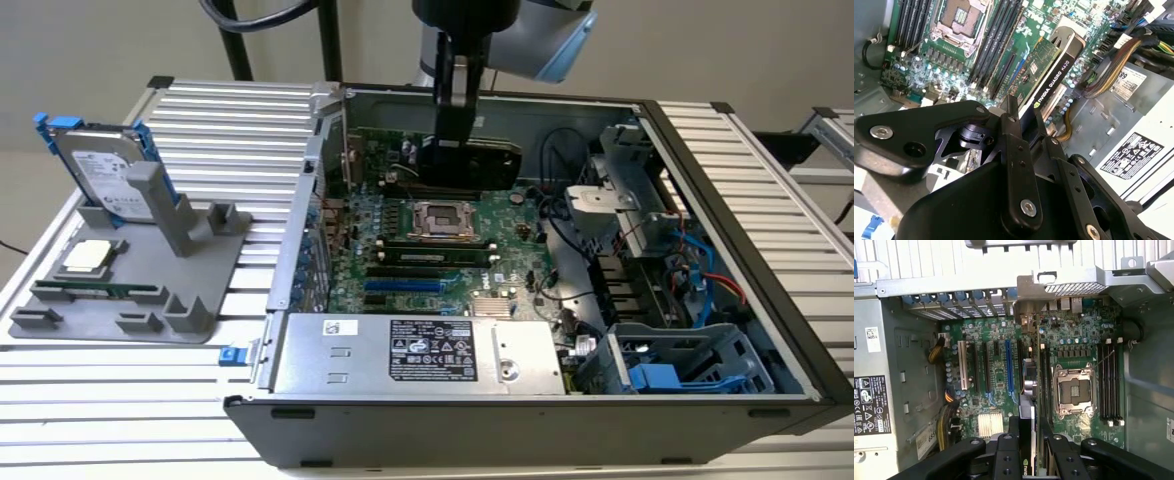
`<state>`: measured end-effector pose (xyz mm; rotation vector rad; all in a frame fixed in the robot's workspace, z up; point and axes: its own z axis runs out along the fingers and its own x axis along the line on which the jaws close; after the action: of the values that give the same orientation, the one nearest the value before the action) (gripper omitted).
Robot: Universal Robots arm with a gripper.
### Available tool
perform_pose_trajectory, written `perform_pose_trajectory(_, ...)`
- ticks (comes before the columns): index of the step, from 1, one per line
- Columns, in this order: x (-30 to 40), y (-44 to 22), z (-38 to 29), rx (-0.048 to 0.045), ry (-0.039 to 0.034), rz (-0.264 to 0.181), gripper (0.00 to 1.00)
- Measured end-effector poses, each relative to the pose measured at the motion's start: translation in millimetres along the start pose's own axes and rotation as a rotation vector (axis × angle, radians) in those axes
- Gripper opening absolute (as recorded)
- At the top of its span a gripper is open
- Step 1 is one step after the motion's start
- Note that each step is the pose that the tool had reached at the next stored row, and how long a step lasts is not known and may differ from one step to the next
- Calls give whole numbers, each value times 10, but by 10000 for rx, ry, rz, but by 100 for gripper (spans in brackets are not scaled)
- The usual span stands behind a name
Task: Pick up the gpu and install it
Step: 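Insert the gpu into the slot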
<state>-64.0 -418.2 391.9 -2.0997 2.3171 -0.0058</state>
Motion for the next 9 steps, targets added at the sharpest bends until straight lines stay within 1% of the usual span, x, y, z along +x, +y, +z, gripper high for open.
perform_pose_trajectory(9, 0, 0, 26, 0, 0, 0, 0)
